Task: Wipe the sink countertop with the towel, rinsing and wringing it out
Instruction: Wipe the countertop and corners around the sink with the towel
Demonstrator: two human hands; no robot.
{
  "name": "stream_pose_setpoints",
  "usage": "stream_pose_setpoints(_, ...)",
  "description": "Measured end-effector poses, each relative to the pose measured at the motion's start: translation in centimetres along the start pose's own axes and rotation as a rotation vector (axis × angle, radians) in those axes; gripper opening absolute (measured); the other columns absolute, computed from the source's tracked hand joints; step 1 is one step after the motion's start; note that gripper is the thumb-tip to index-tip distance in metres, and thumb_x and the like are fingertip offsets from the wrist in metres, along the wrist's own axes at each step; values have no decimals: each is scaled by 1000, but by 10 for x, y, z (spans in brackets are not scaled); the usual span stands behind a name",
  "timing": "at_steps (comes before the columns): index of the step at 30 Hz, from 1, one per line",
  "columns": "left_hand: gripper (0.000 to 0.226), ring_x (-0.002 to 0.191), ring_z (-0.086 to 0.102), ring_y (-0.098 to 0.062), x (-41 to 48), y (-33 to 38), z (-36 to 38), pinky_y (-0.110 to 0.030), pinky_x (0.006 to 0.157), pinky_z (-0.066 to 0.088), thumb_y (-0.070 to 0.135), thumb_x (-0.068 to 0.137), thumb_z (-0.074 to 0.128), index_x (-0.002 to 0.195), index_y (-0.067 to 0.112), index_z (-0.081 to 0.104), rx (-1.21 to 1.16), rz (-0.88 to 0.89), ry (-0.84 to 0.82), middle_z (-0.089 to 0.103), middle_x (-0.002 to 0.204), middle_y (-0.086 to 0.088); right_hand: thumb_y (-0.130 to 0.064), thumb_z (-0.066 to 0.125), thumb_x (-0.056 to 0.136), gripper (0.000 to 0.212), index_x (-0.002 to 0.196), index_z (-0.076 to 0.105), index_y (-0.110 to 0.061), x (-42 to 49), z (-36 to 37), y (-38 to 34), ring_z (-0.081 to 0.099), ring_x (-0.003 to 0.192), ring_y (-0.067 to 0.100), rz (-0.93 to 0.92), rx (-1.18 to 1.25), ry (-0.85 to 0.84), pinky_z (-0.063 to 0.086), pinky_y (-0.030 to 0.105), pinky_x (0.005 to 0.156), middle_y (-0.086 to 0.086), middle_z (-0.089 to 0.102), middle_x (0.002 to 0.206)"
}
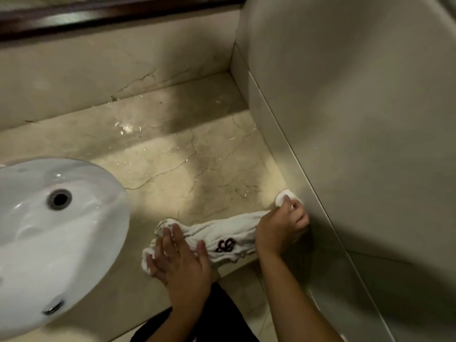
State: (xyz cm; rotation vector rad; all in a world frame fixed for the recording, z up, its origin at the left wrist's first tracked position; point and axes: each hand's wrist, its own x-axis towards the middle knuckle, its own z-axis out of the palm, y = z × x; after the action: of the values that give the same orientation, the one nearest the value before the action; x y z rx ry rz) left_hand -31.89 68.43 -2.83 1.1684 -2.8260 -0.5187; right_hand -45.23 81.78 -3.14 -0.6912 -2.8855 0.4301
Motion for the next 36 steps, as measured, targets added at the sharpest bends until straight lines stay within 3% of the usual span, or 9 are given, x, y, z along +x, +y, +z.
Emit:
stream_pose_setpoints(2,71,137,41,-44,5,-4,-5,-63,121,15,49,86,45,143,7,53,-6,22,-15,50,147,-21,-18,57,96,41,136,57,-12,-7,8,12,41,125,40,72,45,-55,43,53,100,18,48,141)
stream_pose_setpoints(6,56,130,47,-42,18,-7,-13,-60,121,21,55,88,46,124,15,61,-43,-8,-44,55,137,-17,-23,53,96,48,138,54,1,-4,21,13,43,121,42,-53,83,11,41,54,104,26,49,139)
stream_pose_setpoints(11,57,146,33,-39,15,-3,-4,-58,124,14,51,97,48,141,15,52,-67,-38,12,43,154,-16,-17,45,98,48,142,52,2,14,28,3,40,126,42,-225,103,-25,35,51,110,25,47,143)
stream_pose_setpoints(18,56,138,43,-40,21,5,6,-56,124,18,42,98,51,146,13,51,-13,-75,57,46,151,-19,-7,46,99,48,147,47,-3,55,47,-47,35,135,37,-369,144,-97,33,46,115,19,41,152)
stream_pose_setpoints(30,54,137,43,-41,50,76,29,-58,123,20,40,100,51,146,11,51,-69,-473,140,47,149,-20,-8,47,99,49,148,45,-7,124,76,-138,30,144,36,-680,140,-248,32,47,117,16,40,154)
stream_pose_setpoints(36,55,134,47,-42,73,93,33,-58,123,23,42,99,51,145,10,51,-55,-569,180,51,146,-20,-13,42,94,50,141,54,-3,144,93,-190,44,131,41,-926,190,-347,32,41,112,23,48,145)
